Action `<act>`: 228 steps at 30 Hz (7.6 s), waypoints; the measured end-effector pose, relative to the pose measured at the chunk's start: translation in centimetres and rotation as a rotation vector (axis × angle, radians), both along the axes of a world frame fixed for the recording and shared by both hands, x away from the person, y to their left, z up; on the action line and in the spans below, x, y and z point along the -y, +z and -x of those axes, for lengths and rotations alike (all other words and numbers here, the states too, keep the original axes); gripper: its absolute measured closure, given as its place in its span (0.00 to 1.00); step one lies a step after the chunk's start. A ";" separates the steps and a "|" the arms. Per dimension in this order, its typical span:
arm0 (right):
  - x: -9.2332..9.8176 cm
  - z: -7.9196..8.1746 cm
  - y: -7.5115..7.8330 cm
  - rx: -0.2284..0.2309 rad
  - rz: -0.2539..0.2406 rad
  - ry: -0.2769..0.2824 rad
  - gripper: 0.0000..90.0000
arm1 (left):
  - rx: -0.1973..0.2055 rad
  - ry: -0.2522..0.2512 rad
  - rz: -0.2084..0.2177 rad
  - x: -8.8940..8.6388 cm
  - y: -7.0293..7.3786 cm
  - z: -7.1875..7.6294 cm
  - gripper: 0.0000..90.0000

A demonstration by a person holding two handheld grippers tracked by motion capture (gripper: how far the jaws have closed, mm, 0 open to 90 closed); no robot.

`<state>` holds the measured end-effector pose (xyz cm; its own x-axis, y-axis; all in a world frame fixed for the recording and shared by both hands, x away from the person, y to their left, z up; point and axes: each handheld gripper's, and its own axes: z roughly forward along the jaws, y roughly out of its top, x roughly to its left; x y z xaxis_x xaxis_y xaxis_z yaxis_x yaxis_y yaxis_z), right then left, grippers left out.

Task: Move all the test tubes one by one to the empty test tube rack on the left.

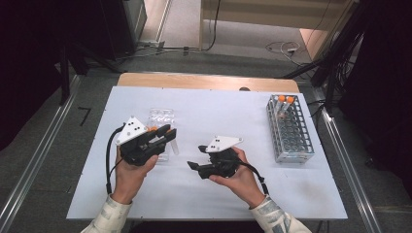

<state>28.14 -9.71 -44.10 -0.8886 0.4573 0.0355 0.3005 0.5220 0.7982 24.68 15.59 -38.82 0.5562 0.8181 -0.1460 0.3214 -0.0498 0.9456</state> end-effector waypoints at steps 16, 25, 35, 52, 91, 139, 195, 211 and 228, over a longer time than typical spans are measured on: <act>0.4 -0.2 0.0 -0.002 -0.004 -0.012 0.39 | 0.027 0.094 -0.053 -1.5 0.5 -0.4 0.78; 0.6 -0.3 0.0 -0.001 -0.003 -0.018 0.39 | 0.033 0.110 -0.083 -1.5 0.1 -0.4 0.78; 0.7 -0.3 0.0 -0.003 -0.004 -0.020 0.39 | 0.023 0.125 -0.098 -1.3 -0.9 -0.4 0.78; 0.8 -0.2 -0.1 -0.004 0.001 -0.019 0.39 | -0.033 0.144 -0.110 -1.2 -3.0 -0.9 0.78; 8.6 -3.8 1.8 0.046 -0.034 -0.296 0.29 | -0.059 0.095 -0.005 -1.7 -2.2 -0.5 0.20; 22.6 -14.5 2.2 0.057 0.045 -0.831 0.59 | -0.069 0.092 -0.002 -1.7 -2.4 -0.6 0.20; 22.7 -15.0 4.7 0.109 0.000 -0.826 0.80 | -0.086 0.077 -0.013 -1.3 -2.8 -0.7 0.20; 22.2 -11.0 7.2 0.158 -0.040 -0.744 0.80 | -0.082 0.074 -0.007 -1.3 -2.7 -0.6 0.21; 17.3 -6.3 6.6 0.134 -0.065 -0.508 0.80 | -0.088 0.062 -0.002 -1.0 -2.6 -0.5 0.21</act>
<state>34.40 -27.02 -37.52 -0.5545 0.8320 -0.0204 0.3961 0.2854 0.8727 25.15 16.58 -41.43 0.4899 0.8506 -0.1909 0.4060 -0.0288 0.9134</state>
